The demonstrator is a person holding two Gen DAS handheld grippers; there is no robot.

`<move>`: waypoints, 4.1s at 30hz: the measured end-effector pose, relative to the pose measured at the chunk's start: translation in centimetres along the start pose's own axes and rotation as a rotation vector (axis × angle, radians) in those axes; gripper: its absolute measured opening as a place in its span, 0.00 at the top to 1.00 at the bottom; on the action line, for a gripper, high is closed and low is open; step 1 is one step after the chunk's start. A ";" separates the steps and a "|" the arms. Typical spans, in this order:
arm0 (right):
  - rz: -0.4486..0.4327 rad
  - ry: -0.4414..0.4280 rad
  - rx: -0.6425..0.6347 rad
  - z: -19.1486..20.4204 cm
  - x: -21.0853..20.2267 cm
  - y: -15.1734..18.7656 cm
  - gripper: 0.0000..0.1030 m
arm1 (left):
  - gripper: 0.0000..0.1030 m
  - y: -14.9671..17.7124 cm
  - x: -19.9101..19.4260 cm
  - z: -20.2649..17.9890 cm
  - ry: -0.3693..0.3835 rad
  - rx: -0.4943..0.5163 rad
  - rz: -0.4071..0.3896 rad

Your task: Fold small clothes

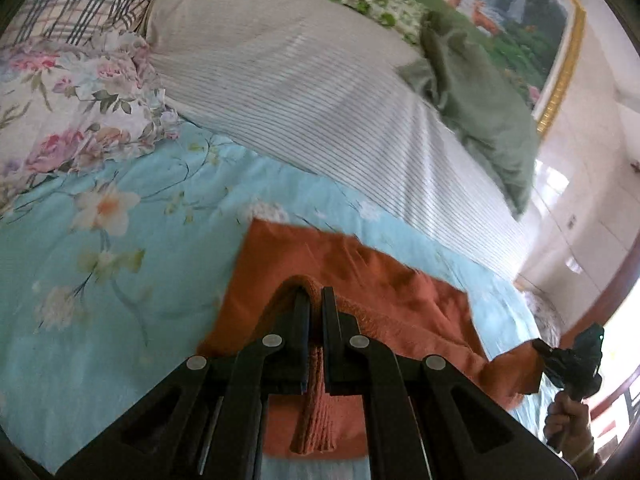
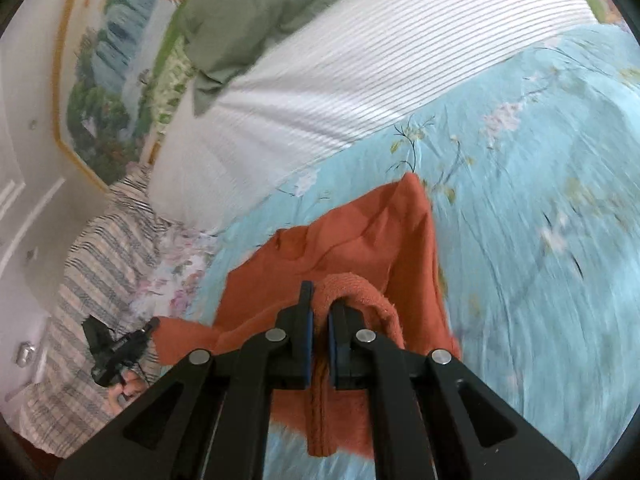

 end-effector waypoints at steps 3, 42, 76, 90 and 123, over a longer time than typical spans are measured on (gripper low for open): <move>0.051 0.069 -0.015 -1.5 2.9 -0.7 0.93 | 0.97 -1.1 3.7 0.5 -0.032 -0.019 0.021; 0.265 0.311 -0.221 -3.9 10.5 1.8 0.92 | 0.74 7.0 14.6 -6.3 -0.113 0.397 0.358; 0.071 0.163 0.018 0.5 5.5 9.1 0.47 | 0.30 11.8 3.5 1.0 -0.136 -0.047 0.283; 0.135 0.147 0.059 2.9 4.7 12.5 0.26 | 0.28 13.1 5.7 2.1 -0.082 -0.208 0.288; 0.172 -0.022 0.118 0.3 6.9 5.0 0.24 | 0.94 15.0 8.1 -20.3 -0.060 0.501 0.103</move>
Point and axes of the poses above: each gripper's, at about its wrist camera, not at the fingertips, and x roughly the way its jaws point, z to its left, y to its underside, the point moved 6 cm from there along x, roughly the way its jaws point, and after that the axes turned 13 degrees about -y, right-handed, at the moved point
